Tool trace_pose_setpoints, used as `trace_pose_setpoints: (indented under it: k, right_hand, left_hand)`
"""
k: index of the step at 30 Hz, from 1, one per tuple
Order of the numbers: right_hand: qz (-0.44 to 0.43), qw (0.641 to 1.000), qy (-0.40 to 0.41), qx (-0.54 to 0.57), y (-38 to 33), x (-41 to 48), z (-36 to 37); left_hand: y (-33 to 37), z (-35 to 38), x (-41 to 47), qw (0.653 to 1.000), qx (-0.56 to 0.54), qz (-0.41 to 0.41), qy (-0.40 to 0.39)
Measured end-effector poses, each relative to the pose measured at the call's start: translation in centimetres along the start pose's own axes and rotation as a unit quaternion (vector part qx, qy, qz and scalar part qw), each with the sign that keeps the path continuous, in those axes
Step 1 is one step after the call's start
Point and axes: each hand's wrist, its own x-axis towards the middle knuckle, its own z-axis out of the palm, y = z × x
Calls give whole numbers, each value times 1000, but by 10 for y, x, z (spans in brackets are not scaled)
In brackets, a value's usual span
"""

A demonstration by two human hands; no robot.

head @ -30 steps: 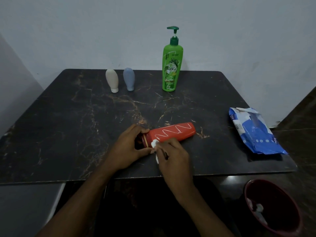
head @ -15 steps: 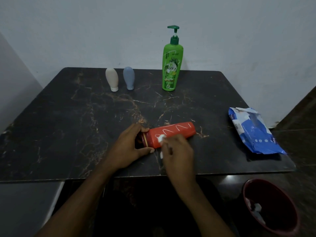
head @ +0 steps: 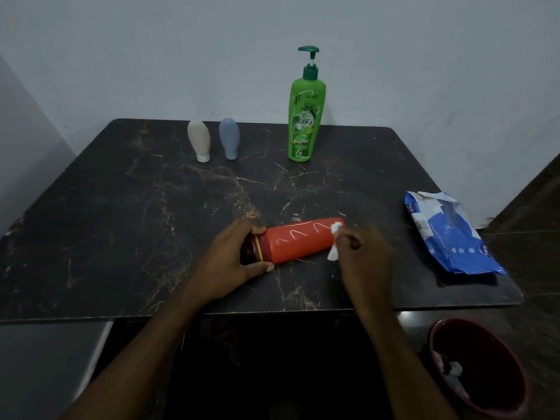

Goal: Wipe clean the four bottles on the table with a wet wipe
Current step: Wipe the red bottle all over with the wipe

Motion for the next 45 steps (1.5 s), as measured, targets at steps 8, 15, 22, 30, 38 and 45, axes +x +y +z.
trace_pose_setpoints:
  k: [8, 15, 22, 30, 38, 45]
  right_hand:
    - [-188, 980, -63, 30, -45, -65, 48]
    - [-73, 997, -19, 0, -7, -14, 15]
    - [-9, 1000, 9, -13, -2, -2, 7]
    - [-181, 982, -48, 27, -49, -56, 52]
    - [-36, 999, -15, 3, -6, -9, 14]
    - [36, 999, 24, -1, 1, 4, 4]
  left_hand:
    - [-1, 2, 0, 1000, -1, 16, 15]
    - [-1, 1, -2, 1000, 1, 8, 2]
    - [0, 1, -3, 1000, -9, 3, 0]
    - [-2, 2, -1, 1000, -2, 25, 14]
    - [1, 1, -4, 1000, -9, 24, 1]
    - [2, 0, -5, 999, -5, 37, 0]
